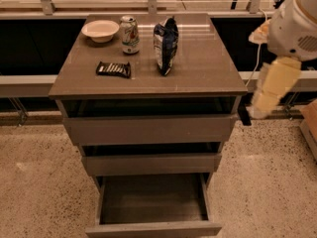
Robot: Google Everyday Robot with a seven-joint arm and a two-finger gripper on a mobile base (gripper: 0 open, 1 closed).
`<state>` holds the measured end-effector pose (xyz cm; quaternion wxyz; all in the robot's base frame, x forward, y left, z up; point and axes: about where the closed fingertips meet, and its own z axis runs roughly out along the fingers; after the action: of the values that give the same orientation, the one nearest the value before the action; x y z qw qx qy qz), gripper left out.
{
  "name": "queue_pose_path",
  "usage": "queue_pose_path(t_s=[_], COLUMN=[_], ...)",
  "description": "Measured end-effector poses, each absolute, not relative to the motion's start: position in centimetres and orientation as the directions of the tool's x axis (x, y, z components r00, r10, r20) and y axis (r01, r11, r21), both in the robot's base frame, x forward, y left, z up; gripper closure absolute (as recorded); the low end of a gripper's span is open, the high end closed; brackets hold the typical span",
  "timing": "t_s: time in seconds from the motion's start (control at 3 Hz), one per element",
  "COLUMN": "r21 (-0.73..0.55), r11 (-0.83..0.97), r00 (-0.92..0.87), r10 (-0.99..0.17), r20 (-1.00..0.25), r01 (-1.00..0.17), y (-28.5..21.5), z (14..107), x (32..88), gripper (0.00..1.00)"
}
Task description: Place blue chip bag into bottom drawer
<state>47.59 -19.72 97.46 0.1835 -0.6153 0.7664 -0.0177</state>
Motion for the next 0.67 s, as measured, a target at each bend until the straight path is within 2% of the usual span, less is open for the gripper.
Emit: queue_pose_path(t_s=[0.67], r21=[-0.335], r11=[0.312], r00=[-0.094], r10=[-0.841], r20=[-0.533], r01=[-0.889], y=[-13.7], z=[97.3], x=[61.0], gripper=[0.00])
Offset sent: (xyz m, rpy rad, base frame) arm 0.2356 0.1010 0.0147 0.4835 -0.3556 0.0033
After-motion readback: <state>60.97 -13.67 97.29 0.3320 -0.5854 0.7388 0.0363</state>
